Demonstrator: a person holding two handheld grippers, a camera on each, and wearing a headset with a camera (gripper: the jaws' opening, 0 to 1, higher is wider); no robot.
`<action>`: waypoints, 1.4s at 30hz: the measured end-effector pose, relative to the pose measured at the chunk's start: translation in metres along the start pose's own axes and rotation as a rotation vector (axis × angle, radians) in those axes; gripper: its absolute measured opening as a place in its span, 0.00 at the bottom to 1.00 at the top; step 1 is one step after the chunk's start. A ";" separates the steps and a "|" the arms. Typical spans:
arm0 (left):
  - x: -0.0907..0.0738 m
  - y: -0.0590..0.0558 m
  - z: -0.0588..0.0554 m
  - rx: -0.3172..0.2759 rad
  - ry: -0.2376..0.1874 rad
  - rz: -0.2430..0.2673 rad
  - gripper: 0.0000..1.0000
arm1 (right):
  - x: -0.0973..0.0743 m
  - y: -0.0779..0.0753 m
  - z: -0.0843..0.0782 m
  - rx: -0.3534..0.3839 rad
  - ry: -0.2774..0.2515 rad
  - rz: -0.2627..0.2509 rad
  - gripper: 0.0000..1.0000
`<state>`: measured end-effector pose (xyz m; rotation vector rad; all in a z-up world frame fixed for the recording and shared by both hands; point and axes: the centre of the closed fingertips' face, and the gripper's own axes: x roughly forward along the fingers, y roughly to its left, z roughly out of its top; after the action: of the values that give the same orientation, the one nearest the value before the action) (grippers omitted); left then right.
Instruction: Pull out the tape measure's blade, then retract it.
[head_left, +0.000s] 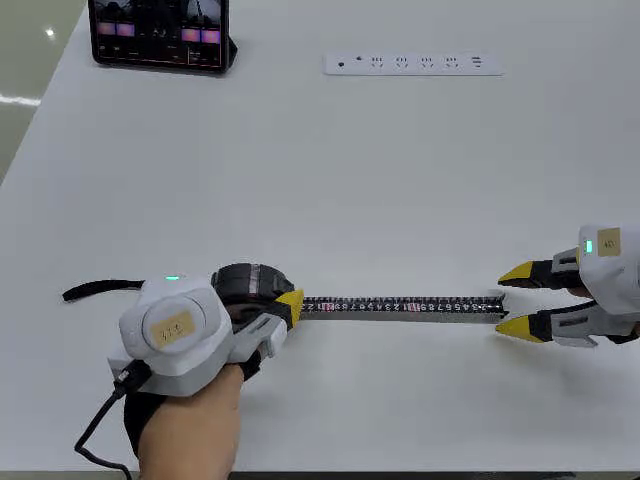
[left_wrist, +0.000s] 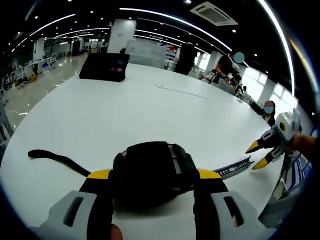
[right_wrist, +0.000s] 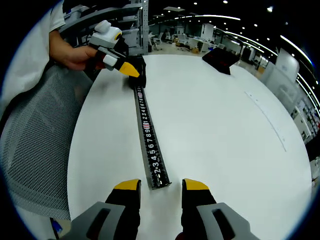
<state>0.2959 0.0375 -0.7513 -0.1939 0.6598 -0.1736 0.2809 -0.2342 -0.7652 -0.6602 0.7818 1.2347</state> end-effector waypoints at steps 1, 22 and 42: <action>0.000 0.000 0.000 -0.001 0.000 -0.001 0.60 | 0.000 -0.001 0.000 -0.003 0.001 0.001 0.29; 0.000 0.000 -0.002 -0.005 0.006 -0.014 0.60 | 0.010 0.002 -0.004 -0.036 0.027 0.087 0.13; 0.001 0.000 -0.001 -0.028 0.006 -0.013 0.61 | 0.011 0.001 -0.005 -0.068 0.043 0.081 0.11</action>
<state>0.2959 0.0368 -0.7530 -0.2248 0.6676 -0.1772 0.2810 -0.2321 -0.7770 -0.7181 0.8116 1.3289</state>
